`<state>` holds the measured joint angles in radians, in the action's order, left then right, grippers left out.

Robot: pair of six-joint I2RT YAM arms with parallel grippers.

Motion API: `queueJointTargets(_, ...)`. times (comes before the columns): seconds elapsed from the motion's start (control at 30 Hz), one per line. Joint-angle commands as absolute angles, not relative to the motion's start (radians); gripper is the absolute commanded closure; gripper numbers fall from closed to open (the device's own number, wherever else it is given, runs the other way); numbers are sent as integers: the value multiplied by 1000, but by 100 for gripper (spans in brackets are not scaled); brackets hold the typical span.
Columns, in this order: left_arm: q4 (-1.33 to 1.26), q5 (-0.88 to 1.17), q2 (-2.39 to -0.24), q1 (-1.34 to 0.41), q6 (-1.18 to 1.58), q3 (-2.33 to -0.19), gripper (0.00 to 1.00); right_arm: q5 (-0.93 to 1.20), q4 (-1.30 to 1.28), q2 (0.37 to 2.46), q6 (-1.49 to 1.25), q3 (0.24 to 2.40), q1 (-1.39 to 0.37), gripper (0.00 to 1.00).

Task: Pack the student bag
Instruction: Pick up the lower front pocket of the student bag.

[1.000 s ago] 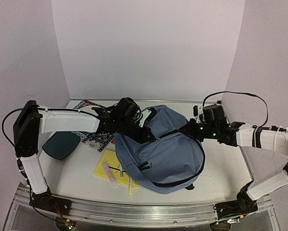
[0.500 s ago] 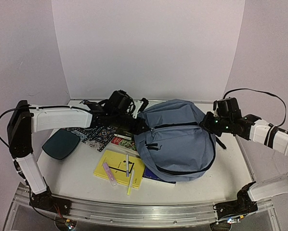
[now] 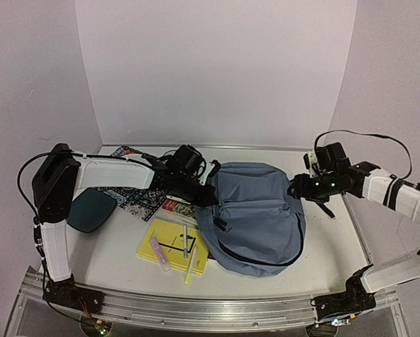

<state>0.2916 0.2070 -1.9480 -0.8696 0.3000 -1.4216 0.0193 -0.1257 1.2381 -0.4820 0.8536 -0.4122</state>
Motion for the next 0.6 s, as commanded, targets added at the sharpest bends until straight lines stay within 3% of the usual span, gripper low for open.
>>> queueJointTargets(0.0,300,199,-1948,-854,249,-1488,100,44,-266,1270,-202,986,-437,30)
queueJointTargets(0.1,299,202,-1944,-854,230,-1483,100,-14,-294,1327,-35,1054,-465,17)
queueJointTargets(0.27,291,210,-1931,-855,217,-1472,100,-105,-295,1443,111,1124,-513,7)
queueJointTargets(0.57,274,213,-1922,-854,243,-1481,100,-236,-284,1638,275,1181,-601,2)
